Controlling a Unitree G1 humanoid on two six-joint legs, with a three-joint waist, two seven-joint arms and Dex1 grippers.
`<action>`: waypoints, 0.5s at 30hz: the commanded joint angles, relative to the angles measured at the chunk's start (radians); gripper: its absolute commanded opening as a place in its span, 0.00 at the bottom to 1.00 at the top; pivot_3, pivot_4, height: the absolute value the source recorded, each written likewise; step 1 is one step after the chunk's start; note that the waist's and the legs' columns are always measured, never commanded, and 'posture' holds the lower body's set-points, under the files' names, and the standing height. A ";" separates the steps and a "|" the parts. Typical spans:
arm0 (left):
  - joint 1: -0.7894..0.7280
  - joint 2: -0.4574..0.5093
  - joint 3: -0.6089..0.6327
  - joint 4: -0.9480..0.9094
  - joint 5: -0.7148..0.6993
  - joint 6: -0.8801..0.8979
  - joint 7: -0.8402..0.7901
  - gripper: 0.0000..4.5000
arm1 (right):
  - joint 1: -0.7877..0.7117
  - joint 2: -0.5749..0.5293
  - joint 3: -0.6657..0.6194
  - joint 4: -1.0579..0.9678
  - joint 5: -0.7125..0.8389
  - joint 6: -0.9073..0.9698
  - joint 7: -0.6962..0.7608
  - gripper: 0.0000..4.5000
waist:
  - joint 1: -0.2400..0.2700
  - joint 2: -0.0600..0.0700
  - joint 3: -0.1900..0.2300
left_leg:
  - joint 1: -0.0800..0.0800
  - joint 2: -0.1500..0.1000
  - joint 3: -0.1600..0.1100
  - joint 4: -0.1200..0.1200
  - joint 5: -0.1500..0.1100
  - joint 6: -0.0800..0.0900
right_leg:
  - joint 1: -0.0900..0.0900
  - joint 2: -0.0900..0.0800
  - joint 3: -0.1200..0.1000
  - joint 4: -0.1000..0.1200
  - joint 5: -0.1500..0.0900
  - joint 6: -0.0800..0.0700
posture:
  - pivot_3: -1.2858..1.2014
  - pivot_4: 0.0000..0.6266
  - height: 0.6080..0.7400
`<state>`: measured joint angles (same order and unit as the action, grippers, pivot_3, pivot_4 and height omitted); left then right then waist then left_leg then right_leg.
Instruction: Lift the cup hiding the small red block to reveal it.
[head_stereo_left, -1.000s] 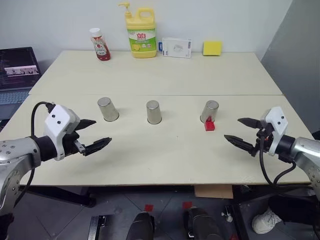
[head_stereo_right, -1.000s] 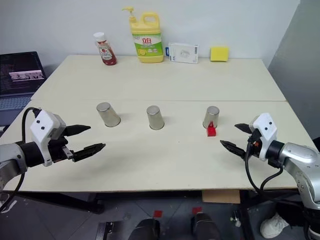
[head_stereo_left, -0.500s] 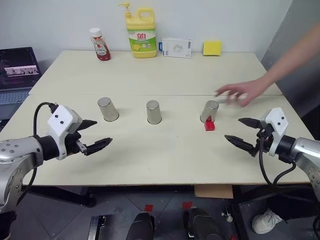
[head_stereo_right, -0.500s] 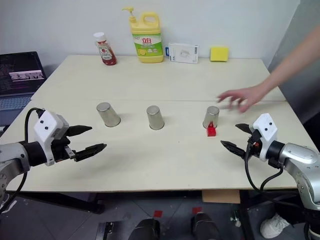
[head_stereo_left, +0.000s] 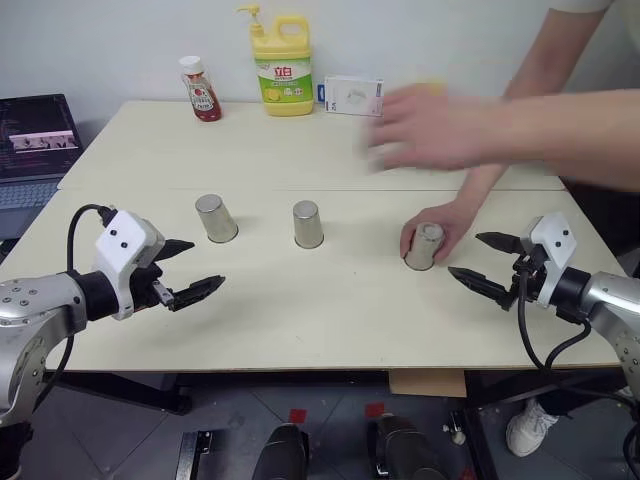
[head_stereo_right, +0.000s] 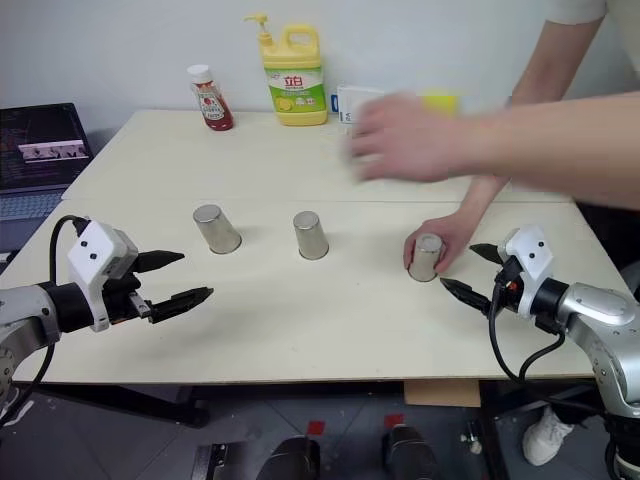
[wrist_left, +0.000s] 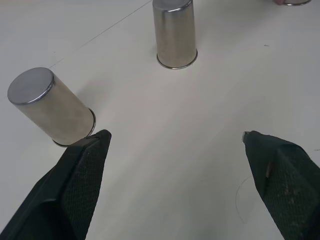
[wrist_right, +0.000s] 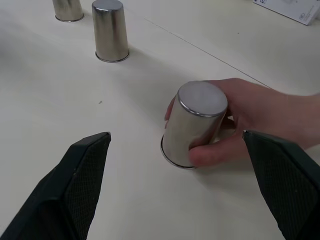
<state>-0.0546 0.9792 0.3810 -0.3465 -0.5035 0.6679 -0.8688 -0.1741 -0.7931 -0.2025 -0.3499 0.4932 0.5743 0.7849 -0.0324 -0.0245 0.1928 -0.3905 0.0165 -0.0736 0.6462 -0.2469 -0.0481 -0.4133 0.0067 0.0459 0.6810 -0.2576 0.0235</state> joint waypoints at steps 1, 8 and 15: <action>-0.012 0.014 0.010 -0.003 0.008 -0.020 -0.008 1.00 | -0.011 0.000 -0.008 -0.019 0.002 -0.017 0.004 1.00 | 0.000 0.000 0.000 | 0.000 0.000 0.000 0.000 0.000 0.000 | 0.000 0.000 0.000 0.000 0.000 0.000 | 0.52 0.24 1.00; -0.011 0.012 0.010 -0.003 0.013 -0.018 -0.012 1.00 | -0.016 0.002 -0.001 -0.016 0.001 -0.017 0.007 1.00 | 0.000 0.000 0.000 | 0.000 0.000 0.000 0.000 0.000 0.000 | 0.000 0.000 0.000 0.000 0.000 0.000 | 0.52 0.24 1.00; -0.013 -0.002 0.019 -0.007 0.003 -0.010 -0.004 1.00 | -0.043 0.008 0.014 -0.031 0.018 -0.002 0.006 1.00 | 0.000 0.000 0.000 | 0.000 0.000 0.000 0.000 0.000 0.000 | 0.000 0.000 0.000 0.000 0.000 0.000 | 0.52 0.24 1.00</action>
<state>-0.0548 0.9791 0.3804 -0.3431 -0.4967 0.6668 -0.8820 -0.1905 -0.7844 -0.1737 -0.3499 0.4941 0.5756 0.7858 -0.0328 -0.0245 0.1928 -0.3903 0.0165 -0.0736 0.6462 -0.2469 -0.0482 -0.4132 0.0067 0.0459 0.6810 -0.2576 0.0235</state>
